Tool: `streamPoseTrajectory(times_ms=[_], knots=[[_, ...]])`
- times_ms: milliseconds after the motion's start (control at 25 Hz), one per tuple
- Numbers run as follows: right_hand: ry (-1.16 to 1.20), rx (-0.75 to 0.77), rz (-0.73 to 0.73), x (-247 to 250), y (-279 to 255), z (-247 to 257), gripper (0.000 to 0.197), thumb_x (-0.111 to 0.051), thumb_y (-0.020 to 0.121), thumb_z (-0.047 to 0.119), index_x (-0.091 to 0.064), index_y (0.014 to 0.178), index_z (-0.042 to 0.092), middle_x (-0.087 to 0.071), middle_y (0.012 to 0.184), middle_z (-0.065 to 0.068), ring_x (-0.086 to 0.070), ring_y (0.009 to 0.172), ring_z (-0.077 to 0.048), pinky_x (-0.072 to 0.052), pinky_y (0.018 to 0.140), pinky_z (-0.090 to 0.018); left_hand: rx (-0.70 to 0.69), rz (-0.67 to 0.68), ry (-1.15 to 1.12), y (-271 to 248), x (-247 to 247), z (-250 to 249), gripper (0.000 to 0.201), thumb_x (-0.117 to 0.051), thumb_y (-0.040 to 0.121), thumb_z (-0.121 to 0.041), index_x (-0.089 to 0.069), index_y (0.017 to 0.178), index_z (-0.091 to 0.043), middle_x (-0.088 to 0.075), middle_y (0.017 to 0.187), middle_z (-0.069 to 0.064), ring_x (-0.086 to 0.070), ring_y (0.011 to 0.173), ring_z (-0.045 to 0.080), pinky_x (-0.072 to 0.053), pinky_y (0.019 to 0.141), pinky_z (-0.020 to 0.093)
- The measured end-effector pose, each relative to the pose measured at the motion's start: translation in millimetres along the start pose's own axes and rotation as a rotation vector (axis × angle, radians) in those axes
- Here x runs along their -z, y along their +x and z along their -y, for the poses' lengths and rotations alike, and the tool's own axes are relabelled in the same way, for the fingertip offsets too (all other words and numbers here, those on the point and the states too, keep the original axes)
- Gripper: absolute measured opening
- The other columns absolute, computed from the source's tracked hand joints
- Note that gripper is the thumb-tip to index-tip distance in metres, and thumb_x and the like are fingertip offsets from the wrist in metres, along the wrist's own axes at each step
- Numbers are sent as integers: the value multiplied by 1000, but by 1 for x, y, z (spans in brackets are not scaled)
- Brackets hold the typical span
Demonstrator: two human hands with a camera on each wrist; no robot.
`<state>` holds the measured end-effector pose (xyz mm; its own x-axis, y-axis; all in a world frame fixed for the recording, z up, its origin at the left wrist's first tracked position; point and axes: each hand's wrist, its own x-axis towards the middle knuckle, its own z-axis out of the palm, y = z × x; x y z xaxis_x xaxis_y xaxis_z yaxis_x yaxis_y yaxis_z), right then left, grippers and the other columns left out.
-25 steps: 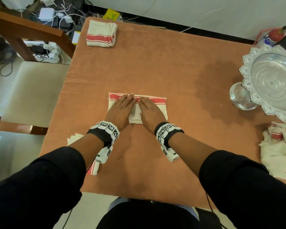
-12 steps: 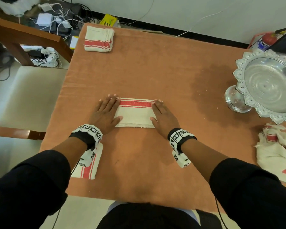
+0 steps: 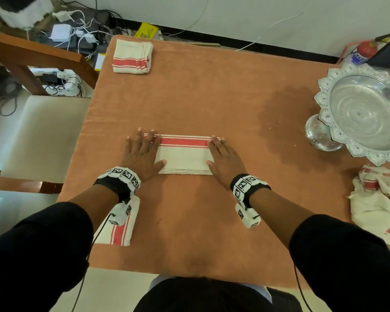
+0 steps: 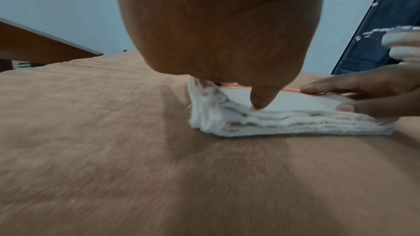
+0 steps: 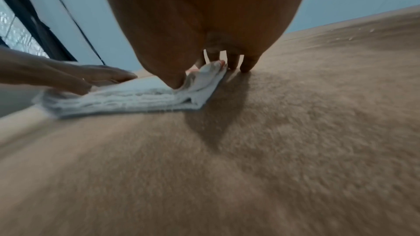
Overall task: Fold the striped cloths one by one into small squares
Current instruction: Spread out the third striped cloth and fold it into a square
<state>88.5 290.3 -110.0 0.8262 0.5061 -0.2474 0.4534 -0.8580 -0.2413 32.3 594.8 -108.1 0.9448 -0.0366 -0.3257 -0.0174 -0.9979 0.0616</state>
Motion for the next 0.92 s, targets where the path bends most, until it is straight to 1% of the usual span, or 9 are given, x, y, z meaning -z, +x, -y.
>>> streamPoseTrajectory(times_ms=[120, 240, 360, 440, 520, 640, 760, 840, 920], knots=[[155, -96, -76, 11, 6, -2, 73, -61, 92, 39, -31, 154, 14, -34, 156, -13, -35, 141, -34, -37, 114, -49, -55, -101, -35, 15, 22, -21, 79, -47, 96, -57, -26, 159, -14, -23, 168, 7, -1, 158, 40, -1, 124, 63], [332, -261, -95, 18, 18, -10, 62, -61, 83, 41, -44, 140, 23, -49, 130, -10, -51, 118, -33, -48, 97, -45, -144, -136, -108, 39, 40, -49, 63, -53, 99, -42, -37, 153, -14, -45, 156, 7, -26, 153, 36, -11, 124, 62], [437, -343, 4, 25, 27, -18, 55, -67, 80, 39, -52, 130, 23, -55, 123, -8, -55, 114, -30, -50, 95, -42, -172, -89, -118, 58, 48, -76, 54, -56, 98, -38, -47, 147, -20, -58, 145, 6, -46, 138, 34, -26, 119, 58], [472, -354, 58, 26, 29, -21, 59, -73, 80, 34, -51, 133, 22, -55, 124, -10, -55, 116, -30, -49, 98, -42, -182, -44, -114, 67, 52, -88, 47, -59, 97, -35, -52, 142, -25, -60, 139, 4, -52, 130, 34, -35, 111, 54], [489, -324, 85, 26, 30, -22, 66, -72, 77, 32, -46, 138, 30, -52, 123, -9, -53, 118, -30, -49, 98, -40, -172, -16, -108, 74, 55, -92, 42, -61, 96, -33, -56, 138, -29, -60, 133, 3, -54, 123, 32, -41, 103, 51], [479, -306, 95, 26, 34, -22, 61, -74, 75, 29, -47, 130, 34, -45, 119, -5, -57, 106, -28, -52, 95, -39, -130, 16, -107, 80, 55, -88, 41, -64, 92, -32, -60, 133, -35, -60, 127, 1, -54, 118, 30, -43, 97, 49], [485, -284, 35, 32, 34, -18, 42, -72, 72, 17, -49, 103, 33, -49, 106, 0, -58, 92, -23, -55, 85, -39, -101, 52, -146, 82, 60, -86, 42, -66, 86, -36, -62, 128, -38, -61, 120, -1, -56, 115, 28, -43, 98, 49], [512, -261, 45, 34, 33, -14, 40, -67, 73, 10, -45, 99, 31, -59, 94, 2, -61, 82, -20, -56, 74, -40, -88, 98, -164, 82, 65, -84, 39, -66, 83, -41, -65, 122, -39, -62, 116, -3, -59, 112, 27, -43, 100, 50], [574, -281, 73, 36, 31, -12, 40, -66, 73, 9, -46, 100, 31, -63, 89, 5, -63, 78, -16, -55, 69, -35, -71, 167, -157, 82, 71, -75, 36, -67, 80, -44, -67, 116, -39, -65, 110, -7, -62, 110, 25, -42, 100, 48]])
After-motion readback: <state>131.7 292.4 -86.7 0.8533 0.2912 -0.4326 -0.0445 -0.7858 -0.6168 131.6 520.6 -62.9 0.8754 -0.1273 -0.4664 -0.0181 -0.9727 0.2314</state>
